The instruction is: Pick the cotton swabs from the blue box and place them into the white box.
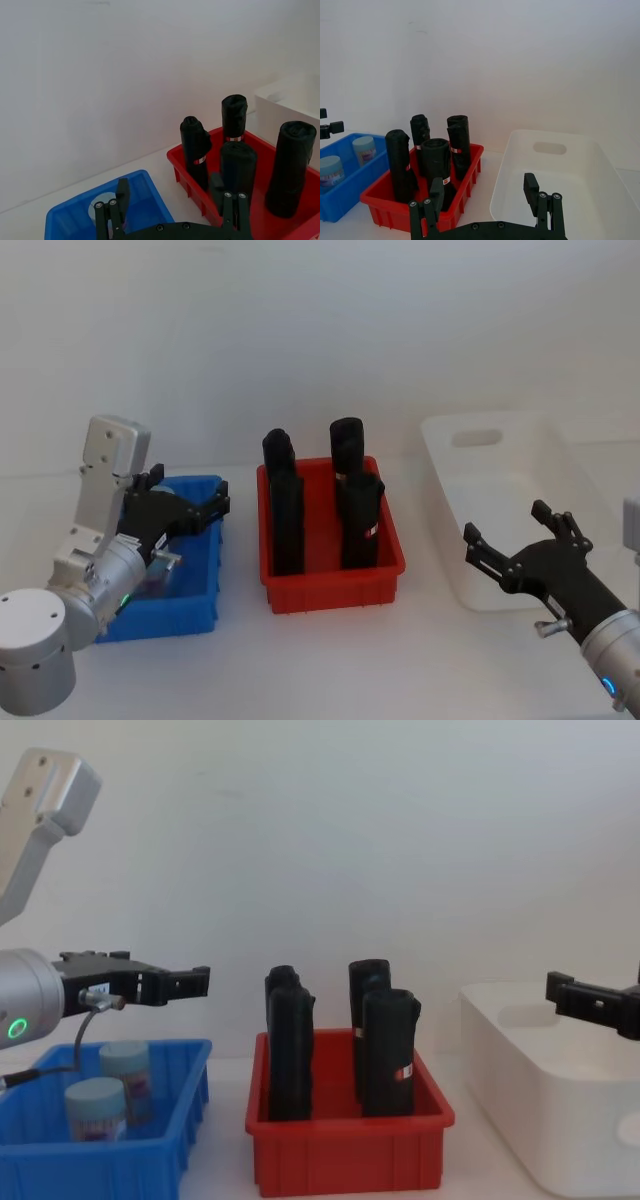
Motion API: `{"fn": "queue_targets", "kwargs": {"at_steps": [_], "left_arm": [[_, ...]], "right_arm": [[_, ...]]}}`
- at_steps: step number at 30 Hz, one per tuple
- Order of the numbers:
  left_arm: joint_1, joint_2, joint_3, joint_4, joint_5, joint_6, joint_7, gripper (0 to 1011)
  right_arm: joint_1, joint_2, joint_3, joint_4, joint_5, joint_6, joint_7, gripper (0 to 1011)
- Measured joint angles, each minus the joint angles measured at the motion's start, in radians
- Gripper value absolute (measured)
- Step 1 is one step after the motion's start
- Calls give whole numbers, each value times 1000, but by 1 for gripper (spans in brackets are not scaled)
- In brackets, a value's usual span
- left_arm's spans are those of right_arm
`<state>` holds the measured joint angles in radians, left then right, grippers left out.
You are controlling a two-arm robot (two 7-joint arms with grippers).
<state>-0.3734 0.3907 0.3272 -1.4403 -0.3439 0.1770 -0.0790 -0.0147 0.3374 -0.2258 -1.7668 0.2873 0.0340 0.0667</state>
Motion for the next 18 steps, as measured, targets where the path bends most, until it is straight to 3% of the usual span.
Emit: {"fn": "queue_targets", "kwargs": {"at_steps": [18], "left_arm": [[-33, -3, -31, 60, -33, 131, 30, 1004]], "right_arm": [[0, 0, 0, 0, 0, 0, 0, 1002]]}}
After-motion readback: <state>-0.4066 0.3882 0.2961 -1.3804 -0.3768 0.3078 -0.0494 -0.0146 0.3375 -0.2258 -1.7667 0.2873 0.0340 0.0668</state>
